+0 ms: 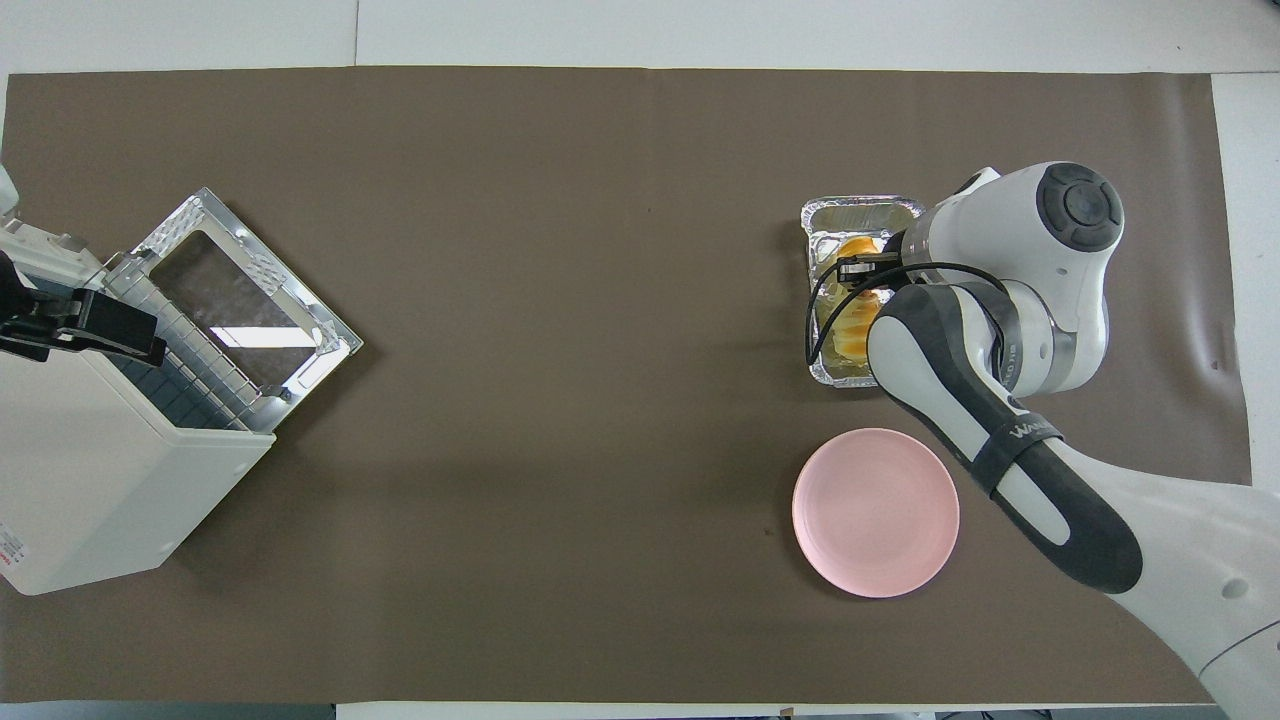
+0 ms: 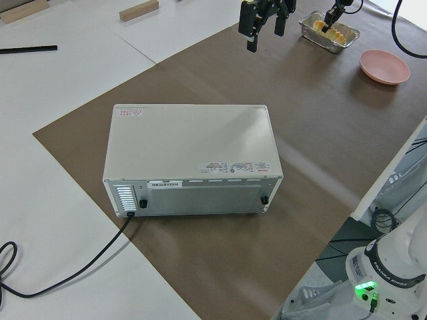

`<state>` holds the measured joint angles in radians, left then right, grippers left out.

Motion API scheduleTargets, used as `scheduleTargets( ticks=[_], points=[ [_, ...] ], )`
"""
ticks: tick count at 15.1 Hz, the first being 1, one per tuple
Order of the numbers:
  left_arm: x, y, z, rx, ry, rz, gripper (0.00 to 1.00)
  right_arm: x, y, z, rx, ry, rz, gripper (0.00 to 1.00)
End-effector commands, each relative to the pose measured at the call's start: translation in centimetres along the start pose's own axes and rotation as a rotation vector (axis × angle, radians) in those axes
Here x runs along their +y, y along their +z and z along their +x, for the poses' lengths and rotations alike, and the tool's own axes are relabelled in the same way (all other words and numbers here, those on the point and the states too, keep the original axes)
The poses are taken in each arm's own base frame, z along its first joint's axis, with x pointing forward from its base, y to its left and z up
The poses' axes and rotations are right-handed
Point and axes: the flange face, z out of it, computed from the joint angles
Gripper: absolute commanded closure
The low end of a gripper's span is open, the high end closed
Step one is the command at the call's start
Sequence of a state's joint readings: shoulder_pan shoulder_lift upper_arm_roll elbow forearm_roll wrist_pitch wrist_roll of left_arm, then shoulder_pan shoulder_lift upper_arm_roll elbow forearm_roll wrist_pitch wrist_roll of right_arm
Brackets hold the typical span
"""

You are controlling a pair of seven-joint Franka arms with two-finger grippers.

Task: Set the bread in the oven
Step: 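Lower the bread into the foil tray and open the right gripper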

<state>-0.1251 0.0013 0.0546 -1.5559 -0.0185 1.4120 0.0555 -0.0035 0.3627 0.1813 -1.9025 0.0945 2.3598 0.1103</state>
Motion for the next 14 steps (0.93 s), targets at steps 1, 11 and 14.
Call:
scheduleTargets(
  ticks=[1,11,14],
  points=[
    [-0.2,0.0,-1.0,-0.001,-0.001,-0.014,0.00,0.5,-1.2,0.1,-0.010,-0.006,-0.010,0.02],
    [-0.1,0.0,-0.9,-0.001,0.000,-0.014,0.00,7.2,-3.9,-0.5,-0.076,-0.048,-0.046,0.00],
    [-0.2,0.0,-1.0,-0.001,-0.001,-0.014,0.00,7.4,-2.4,-1.5,-0.056,-0.042,-0.048,0.00]
  ],
)
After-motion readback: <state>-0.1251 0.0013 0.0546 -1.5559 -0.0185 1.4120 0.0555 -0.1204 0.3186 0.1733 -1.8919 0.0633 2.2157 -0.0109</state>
